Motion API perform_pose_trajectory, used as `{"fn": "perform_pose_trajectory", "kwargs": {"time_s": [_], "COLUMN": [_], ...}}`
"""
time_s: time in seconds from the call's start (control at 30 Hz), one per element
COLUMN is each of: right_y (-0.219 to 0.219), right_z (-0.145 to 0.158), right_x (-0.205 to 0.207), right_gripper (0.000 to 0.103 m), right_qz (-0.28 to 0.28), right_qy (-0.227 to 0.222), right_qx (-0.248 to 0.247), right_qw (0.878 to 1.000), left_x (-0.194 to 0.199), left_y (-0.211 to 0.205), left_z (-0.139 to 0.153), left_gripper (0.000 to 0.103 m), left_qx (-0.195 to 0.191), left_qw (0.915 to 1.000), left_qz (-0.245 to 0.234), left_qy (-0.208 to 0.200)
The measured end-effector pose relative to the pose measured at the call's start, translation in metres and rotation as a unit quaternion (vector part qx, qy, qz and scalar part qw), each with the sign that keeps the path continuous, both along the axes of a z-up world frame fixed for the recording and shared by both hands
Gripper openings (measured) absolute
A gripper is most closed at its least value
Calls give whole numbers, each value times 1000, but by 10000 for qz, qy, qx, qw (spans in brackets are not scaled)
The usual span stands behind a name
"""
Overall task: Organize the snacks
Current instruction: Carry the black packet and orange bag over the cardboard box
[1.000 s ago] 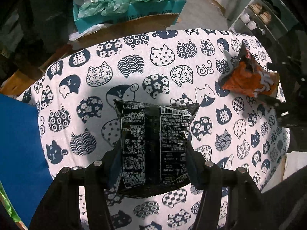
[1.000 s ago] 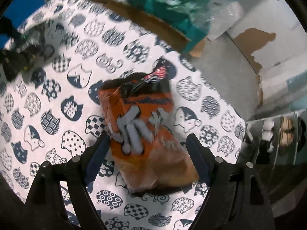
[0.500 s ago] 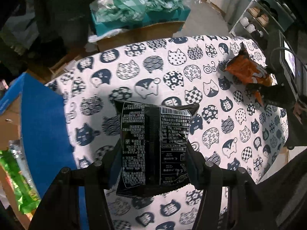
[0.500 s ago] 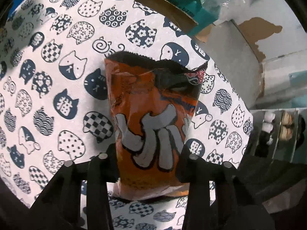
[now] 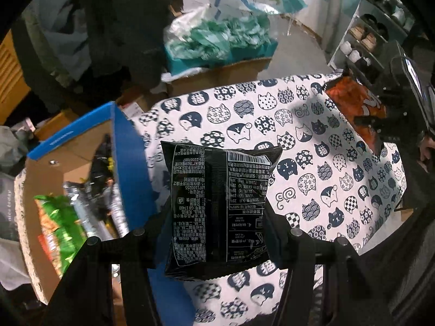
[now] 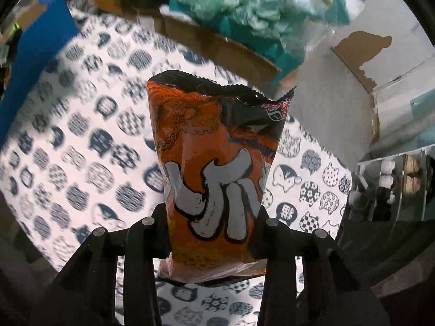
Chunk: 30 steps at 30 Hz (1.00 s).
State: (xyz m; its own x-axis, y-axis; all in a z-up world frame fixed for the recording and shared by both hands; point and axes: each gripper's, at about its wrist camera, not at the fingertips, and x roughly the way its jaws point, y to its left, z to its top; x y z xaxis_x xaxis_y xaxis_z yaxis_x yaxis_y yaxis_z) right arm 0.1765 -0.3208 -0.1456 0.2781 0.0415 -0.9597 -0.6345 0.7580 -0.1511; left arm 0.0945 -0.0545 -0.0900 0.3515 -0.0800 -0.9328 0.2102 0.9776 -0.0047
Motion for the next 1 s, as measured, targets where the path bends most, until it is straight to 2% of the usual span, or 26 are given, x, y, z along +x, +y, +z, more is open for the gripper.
{"fn": "perform_pose_trajectory", "kwargs": {"time_s": [0.27,0.5,0.67,0.77,1.0], "right_y": [42,98,147,184,247], "right_z": [40,71,82,86,83], "right_x": [-3,-9,-17,-27,-40], "right_gripper": [37,37,37,37,37], "right_qz": [111,223,289,440,630], "right_qy": [-162,-179,-33,99,404], "right_qx": [450,971,1357,1575,1786], "right_qw": [9988,9949,9903,9865,9811], "left_x": [-28,-47,-54,-57,-64], "left_y": [38,88,123,144,185], "left_z": [31,47,50,47,32], "left_gripper": [59,59,59,59,59], "left_qx": [47,142,274,224,175], "left_qw": [9992,9960,9924,9906,9874], "left_qz": [177,588,887,1090,1402], "left_qy": [-356,-657,-803,-794,-708]}}
